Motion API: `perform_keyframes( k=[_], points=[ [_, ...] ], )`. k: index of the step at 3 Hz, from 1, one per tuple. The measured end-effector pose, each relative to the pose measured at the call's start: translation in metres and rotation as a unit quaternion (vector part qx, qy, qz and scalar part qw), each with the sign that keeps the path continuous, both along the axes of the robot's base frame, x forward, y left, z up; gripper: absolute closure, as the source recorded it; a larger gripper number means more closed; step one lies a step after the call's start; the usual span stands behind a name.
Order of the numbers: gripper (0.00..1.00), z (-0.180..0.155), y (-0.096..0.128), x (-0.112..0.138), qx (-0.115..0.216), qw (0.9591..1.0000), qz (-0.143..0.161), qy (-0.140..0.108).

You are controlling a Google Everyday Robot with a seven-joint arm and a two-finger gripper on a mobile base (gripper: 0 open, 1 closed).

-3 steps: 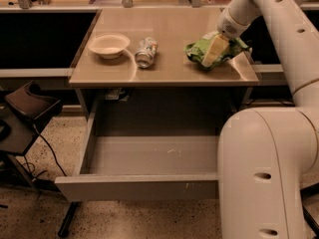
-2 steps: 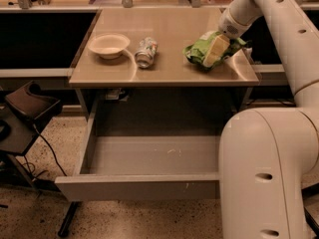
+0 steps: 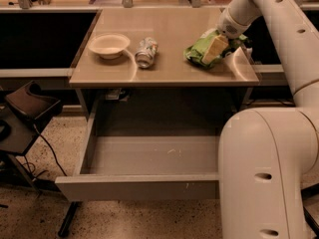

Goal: Place green rice chip bag into top drawer

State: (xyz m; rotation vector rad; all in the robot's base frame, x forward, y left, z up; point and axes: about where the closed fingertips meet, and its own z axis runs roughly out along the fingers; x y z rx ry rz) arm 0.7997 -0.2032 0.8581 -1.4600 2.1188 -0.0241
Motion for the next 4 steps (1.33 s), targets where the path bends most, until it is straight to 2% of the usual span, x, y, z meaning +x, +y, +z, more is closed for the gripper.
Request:
perform_keyframes(
  k=[2, 3, 4],
  points=[
    [0.89, 0.000, 0.000, 0.000, 0.000, 1.0000, 0.000, 0.000],
    [1.00, 0.000, 0.000, 0.000, 0.000, 1.0000, 0.000, 0.000],
    [1.00, 0.021, 0.003, -0.009, 0.006, 0.9998, -0.005, -0.017]
  ],
)
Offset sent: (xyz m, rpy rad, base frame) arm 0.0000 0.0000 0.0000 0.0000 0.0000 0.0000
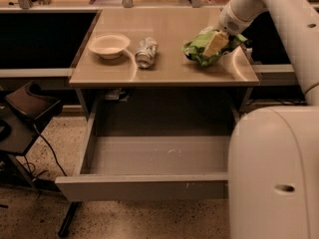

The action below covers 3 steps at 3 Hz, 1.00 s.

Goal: Place green rice chip bag into top drawer

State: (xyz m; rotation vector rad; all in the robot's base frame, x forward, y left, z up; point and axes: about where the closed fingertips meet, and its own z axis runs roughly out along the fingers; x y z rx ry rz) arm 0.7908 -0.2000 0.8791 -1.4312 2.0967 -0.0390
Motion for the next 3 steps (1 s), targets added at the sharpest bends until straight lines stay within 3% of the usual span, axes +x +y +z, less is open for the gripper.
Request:
perform_keyframes(
  k=[1, 2, 3],
  points=[
    [1.00, 0.047, 0.002, -0.047, 0.040, 0.9990, -0.017, -0.011],
    [1.00, 0.097, 0.007, -0.110, 0.100, 0.9941, -0.036, -0.026],
    [1.00, 0.093, 0.025, -0.173, 0.160, 0.9866, -0.029, -0.004]
  ],
)
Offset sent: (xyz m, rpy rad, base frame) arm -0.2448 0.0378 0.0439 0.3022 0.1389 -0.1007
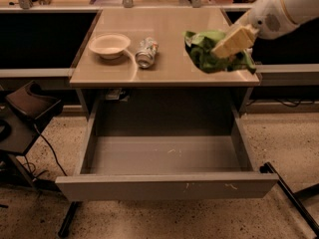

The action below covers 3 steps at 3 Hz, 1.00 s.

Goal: Place green rice chip bag into top drawer

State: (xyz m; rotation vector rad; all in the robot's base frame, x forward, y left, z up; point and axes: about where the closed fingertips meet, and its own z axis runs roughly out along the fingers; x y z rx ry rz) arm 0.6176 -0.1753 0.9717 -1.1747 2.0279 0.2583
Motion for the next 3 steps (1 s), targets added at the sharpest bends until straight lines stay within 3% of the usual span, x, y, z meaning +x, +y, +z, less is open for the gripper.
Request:
perform_keyframes(
  k=[1, 2, 3],
  points=[
    [1.00, -0.051, 0.032, -0.050, 0.054, 0.9960, 0.048, 0.053],
    [1.00, -0.076, 0.045, -0.069, 0.066, 0.9924, 0.065, 0.081],
    [1.00, -0.106, 0.054, -0.059, 0.037, 0.9925, 0.043, 0.108]
  ],
)
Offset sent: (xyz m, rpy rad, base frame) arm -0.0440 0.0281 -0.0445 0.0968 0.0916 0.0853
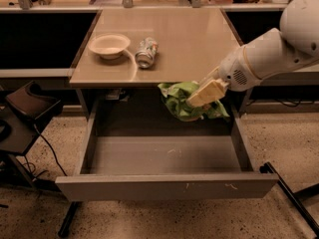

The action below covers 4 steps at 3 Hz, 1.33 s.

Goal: Place green rice chip bag into top drawer

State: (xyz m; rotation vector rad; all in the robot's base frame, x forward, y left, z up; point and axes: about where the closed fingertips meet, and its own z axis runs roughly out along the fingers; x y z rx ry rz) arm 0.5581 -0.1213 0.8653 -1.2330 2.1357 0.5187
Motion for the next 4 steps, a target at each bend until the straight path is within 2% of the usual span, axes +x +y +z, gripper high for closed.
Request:
perform_keyframes(
  k=[1, 2, 3, 4],
  points=[
    [1.00, -0.037, 0.001, -0.001, -0.056, 0.9977, -0.037, 0.001],
    [1.00, -0.101, -0.006, 0.000, -0.106, 0.9918, -0.072, -0.001],
    [1.00, -0.154, -0.018, -0.010, -0.136, 0.9856, -0.097, 0.025],
    [1.00, -0.196, -0.030, -0.014, -0.147, 0.9812, -0.112, 0.057]
  ],
)
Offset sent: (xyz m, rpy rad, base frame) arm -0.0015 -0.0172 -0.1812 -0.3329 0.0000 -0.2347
